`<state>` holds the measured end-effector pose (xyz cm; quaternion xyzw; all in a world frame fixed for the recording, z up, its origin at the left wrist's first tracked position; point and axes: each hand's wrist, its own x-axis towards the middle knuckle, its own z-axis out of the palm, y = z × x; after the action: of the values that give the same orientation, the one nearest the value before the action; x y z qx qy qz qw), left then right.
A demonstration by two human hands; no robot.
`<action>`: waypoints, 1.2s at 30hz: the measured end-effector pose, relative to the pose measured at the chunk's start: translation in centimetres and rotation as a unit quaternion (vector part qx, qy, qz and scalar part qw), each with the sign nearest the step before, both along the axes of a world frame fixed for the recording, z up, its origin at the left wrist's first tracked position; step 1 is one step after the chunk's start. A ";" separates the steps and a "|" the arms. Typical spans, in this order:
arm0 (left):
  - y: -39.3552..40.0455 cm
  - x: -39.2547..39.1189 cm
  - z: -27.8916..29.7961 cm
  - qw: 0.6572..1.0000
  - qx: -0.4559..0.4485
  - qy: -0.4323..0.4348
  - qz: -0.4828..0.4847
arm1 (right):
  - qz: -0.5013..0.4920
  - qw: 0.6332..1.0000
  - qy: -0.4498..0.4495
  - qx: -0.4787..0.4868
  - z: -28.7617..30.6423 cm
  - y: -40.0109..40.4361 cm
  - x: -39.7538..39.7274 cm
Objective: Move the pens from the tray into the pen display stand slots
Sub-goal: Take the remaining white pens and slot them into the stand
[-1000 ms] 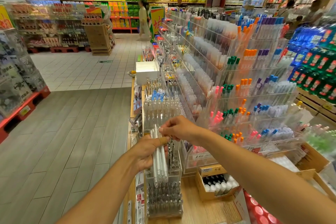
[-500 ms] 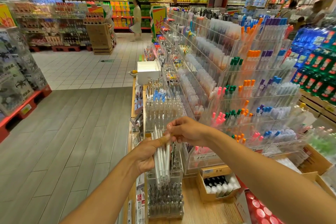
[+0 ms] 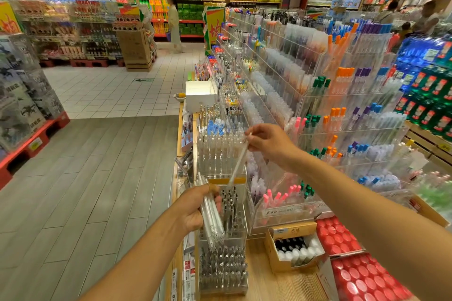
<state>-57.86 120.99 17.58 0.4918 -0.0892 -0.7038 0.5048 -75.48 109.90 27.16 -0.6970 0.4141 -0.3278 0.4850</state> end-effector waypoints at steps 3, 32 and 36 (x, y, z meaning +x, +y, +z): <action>-0.2 0.3 -0.1 1.000 0.010 -0.002 0.011 | -0.034 0.982 0.106 -0.150 0.4 -0.7 0.3; -0.1 0.2 1.4 0.999 -0.025 -0.007 0.022 | 0.029 0.864 0.388 -0.319 -2.4 -1.7 2.6; -0.1 0.3 1.5 0.999 -0.026 -0.021 0.005 | 0.016 0.875 0.377 -0.302 -2.4 -1.5 2.5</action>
<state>-57.60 120.87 19.06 0.4934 -0.1154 -0.6886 0.5188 -72.96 108.43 24.74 -0.8871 0.4349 -0.1412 0.0631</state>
